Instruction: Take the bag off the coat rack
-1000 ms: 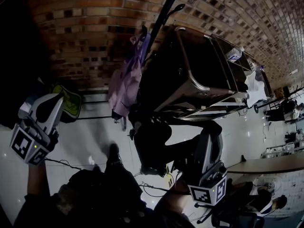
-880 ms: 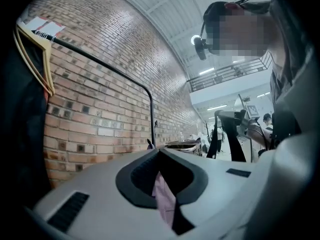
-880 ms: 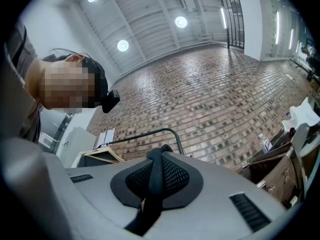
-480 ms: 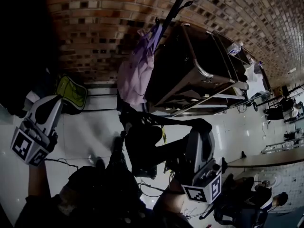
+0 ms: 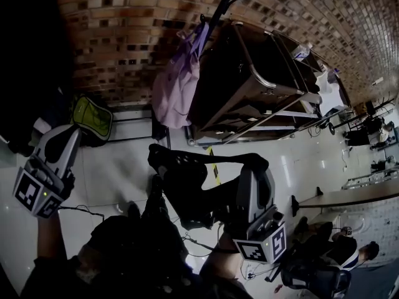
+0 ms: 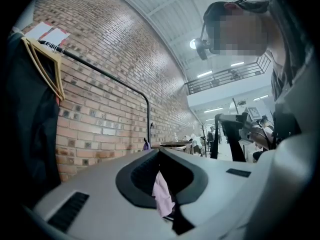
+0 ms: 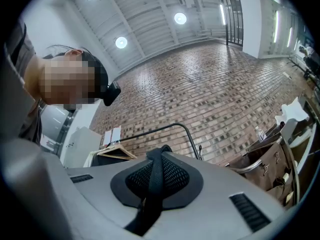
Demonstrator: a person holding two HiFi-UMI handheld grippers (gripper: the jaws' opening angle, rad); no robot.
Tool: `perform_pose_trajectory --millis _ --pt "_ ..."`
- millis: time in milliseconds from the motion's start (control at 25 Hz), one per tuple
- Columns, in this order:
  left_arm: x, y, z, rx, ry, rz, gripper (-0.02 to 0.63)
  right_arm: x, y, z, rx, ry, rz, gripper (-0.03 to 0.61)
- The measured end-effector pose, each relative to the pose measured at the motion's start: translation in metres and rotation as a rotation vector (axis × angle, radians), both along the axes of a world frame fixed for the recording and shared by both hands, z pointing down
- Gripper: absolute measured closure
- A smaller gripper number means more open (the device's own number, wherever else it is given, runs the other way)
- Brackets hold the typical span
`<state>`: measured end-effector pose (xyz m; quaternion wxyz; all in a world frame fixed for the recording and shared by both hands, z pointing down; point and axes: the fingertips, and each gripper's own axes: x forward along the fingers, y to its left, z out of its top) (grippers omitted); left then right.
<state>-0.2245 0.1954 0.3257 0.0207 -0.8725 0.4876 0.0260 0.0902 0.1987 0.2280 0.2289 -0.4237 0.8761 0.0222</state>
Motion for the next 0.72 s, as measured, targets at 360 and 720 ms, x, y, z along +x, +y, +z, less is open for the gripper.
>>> perform_pose_trajectory --millis 360,720 --pt "0.009 0.002 0.003 -0.007 0.009 0.024 0.600 0.014 0.006 0.003 -0.014 0.000 0.050 0.540" --pt "0.020 -0.004 0.002 0.002 0.006 0.042 0.599 0.029 -0.001 0.008 -0.013 0.007 0.095 0.540"
